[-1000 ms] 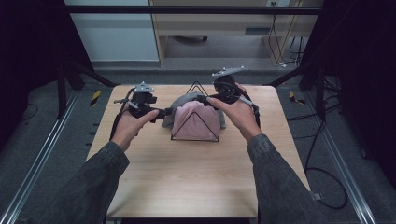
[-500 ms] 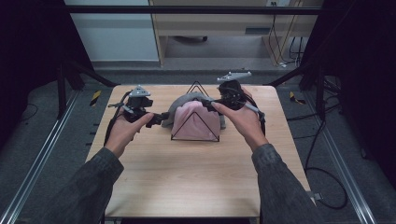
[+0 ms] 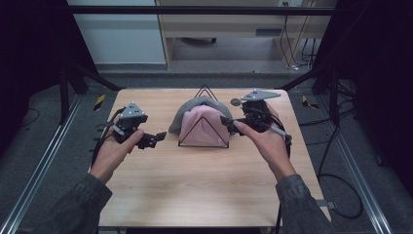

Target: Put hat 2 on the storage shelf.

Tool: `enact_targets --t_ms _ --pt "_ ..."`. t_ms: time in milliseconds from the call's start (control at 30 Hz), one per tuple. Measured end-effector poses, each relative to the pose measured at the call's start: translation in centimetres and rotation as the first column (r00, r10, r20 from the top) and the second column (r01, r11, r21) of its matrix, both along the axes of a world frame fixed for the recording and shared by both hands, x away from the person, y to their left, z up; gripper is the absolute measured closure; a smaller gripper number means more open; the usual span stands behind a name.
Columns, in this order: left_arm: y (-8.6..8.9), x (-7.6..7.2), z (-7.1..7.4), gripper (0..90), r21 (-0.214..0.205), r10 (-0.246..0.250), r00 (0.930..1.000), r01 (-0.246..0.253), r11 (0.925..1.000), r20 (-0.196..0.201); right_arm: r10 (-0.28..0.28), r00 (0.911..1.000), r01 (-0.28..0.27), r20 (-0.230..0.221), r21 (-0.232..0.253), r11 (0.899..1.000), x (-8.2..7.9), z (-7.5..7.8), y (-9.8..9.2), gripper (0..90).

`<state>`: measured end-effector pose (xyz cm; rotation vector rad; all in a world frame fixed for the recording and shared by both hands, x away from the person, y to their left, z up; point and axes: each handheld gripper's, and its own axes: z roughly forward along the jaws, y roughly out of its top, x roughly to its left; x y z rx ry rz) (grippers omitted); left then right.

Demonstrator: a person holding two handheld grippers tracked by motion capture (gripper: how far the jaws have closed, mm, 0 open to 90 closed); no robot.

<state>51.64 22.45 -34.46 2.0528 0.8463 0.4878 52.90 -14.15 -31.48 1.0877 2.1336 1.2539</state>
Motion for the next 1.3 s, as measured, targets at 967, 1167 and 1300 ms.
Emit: enact_targets --t_ms 967,1167,1300 --pt "0.7 -4.1 -7.4 5.3 0.151 -0.047 0.9957 0.058 0.9869 -0.080 -0.017 0.9918 0.006 -0.126 -0.087 0.996 -6.1 -10.9 -4.1 13.3" --pt "1.2 -4.0 -9.7 5.4 0.157 -0.034 0.9909 0.055 0.9860 -0.131 -0.021 0.9806 0.002 -0.195 -0.101 0.995 -6.2 -13.9 -4.3 14.6" --pt "2.2 -3.6 -11.5 5.4 0.160 -0.012 0.9855 0.039 0.9864 -0.169 -0.034 0.9736 0.012 -0.226 -0.095 0.995 -5.8 -15.1 -4.5 14.6"
